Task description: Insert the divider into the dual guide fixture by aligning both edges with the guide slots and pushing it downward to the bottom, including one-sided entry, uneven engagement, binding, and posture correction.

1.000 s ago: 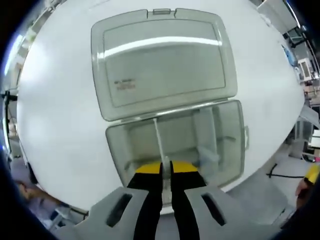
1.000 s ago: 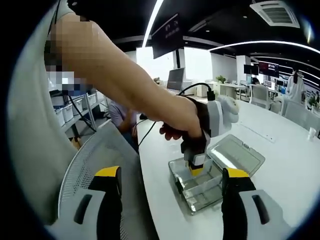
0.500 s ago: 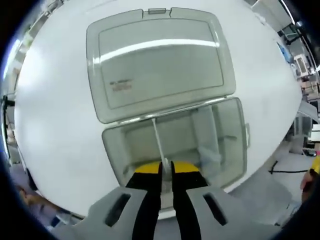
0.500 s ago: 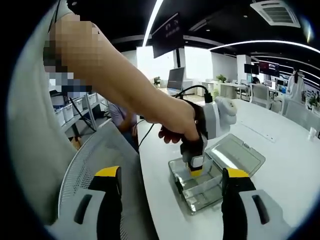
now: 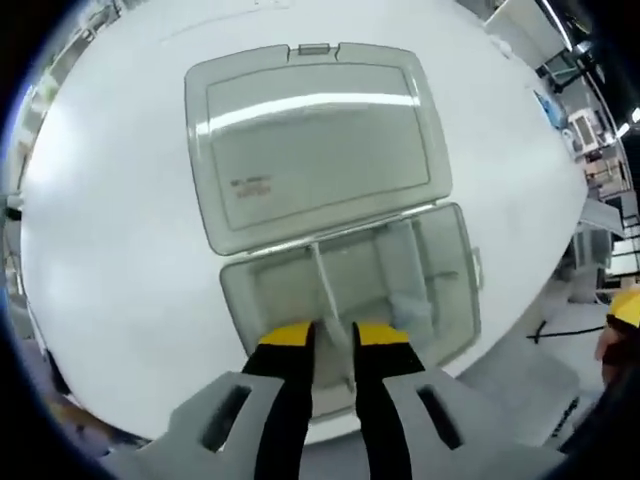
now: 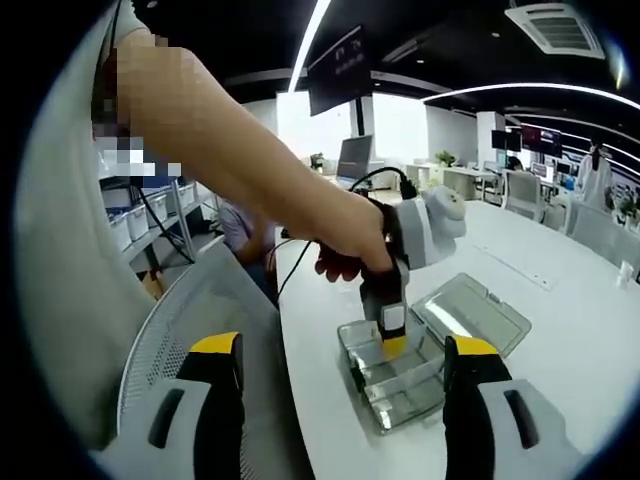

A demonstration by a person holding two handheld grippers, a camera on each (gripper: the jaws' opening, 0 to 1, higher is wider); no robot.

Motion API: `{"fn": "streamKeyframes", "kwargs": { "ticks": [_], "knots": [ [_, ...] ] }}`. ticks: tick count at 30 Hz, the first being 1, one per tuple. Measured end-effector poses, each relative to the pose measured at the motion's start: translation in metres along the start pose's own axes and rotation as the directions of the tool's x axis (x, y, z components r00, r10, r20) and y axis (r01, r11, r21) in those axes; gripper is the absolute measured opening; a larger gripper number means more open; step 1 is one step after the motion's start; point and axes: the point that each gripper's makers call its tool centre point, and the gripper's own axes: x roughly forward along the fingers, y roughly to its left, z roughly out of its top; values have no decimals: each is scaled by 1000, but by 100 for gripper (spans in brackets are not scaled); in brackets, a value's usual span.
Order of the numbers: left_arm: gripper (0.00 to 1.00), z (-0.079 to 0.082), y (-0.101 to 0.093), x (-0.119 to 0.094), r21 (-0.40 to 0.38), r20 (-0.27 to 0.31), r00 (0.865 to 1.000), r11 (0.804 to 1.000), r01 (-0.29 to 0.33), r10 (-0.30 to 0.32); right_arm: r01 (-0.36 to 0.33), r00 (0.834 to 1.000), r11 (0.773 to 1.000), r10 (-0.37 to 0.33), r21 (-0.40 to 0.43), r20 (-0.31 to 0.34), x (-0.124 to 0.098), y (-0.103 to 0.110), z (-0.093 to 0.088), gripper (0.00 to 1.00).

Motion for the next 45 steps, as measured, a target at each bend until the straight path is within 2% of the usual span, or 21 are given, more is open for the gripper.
{"fn": "streamKeyframes", "kwargs": {
  "ticks": [12,22,24,28,39,45],
  "knots": [
    [10,-10,-1,-13,-70,32,995,993,92,-90,-13,1000,1000,13,-19,1,3,6,5,80],
    [1,-13,-10,-13,-84,36,994,990,110,-107,-9,1000,1000,9,-19,4,2,9,6,80],
    [0,-14,-10,-11,-62,32,996,994,90,-88,-7,1000,1000,8,-20,4,1,9,5,80],
    [0,-16,-9,-10,-99,29,997,992,76,-74,-2,1000,1000,2,-16,2,-1,9,3,80],
    [0,-15,-13,-9,-37,-8,1000,999,-18,18,0,1000,1000,0,-14,3,-2,9,4,80],
    [0,-15,-11,-8,-14,-12,999,999,-48,48,-3,1000,1000,3,-14,4,0,11,5,80]
  ]
}}
